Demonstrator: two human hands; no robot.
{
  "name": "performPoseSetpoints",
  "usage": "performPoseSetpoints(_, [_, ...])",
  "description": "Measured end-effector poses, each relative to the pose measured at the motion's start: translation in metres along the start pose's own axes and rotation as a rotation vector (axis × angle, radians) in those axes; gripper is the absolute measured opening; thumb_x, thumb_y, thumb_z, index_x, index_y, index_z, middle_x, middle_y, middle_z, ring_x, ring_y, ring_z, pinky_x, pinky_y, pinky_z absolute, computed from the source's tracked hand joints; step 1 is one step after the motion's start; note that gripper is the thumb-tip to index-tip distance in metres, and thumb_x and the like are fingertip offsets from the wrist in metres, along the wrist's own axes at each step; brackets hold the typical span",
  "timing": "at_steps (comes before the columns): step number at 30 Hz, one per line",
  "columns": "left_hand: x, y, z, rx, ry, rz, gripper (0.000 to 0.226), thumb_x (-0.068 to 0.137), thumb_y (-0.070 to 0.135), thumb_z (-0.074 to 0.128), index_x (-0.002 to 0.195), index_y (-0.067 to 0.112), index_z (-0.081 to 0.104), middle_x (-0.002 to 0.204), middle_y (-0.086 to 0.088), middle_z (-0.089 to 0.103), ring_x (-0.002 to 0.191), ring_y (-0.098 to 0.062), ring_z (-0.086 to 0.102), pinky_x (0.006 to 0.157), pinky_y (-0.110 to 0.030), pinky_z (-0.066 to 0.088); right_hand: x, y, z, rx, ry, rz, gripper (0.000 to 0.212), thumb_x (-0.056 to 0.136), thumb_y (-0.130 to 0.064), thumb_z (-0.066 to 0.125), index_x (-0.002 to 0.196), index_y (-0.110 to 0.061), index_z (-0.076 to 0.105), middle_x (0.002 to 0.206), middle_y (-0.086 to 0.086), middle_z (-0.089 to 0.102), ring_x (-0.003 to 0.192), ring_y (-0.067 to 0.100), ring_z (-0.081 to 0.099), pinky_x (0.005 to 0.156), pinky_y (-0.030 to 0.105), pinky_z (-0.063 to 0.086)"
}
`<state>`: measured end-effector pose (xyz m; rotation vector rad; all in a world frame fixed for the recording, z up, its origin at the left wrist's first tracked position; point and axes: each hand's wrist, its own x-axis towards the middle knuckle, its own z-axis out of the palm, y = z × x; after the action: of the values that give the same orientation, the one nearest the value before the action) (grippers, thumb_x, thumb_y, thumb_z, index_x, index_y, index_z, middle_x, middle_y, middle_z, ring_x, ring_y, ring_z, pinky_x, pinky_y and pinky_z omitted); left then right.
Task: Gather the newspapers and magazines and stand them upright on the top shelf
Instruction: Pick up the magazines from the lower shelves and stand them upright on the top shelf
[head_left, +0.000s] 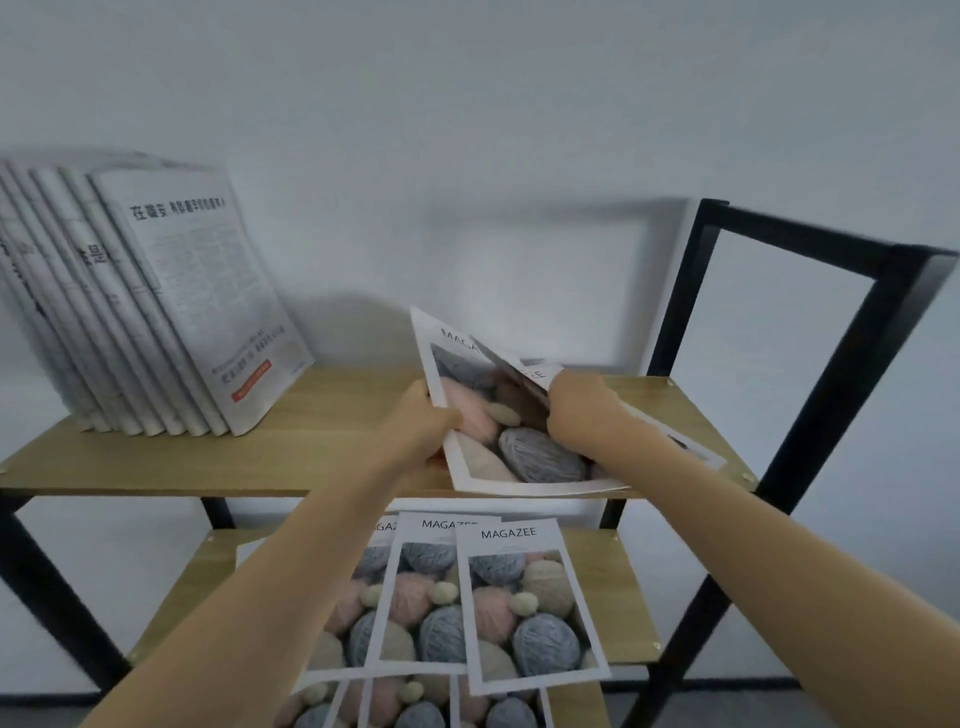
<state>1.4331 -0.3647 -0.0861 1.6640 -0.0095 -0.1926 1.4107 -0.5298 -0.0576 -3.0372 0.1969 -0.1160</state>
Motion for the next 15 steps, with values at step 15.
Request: performPoseSetpoints(15, [-0.024,0.042,0.063,0.422,0.342,0.698,0.042,0.095,0.001,0.033,0.134,0.015,0.025,0.073,-0.003,0.048,0.058,-0.011,0.044,0.045,-0.024,0.025,-0.024,0.082,-0.044,1.156,0.763,0.283,0.041,0.099,-0.005,0.028,0.125,-0.034,0.039,0.104,-0.001,0.061,0.092,0.018,0.062,0.065,0.032,0.055])
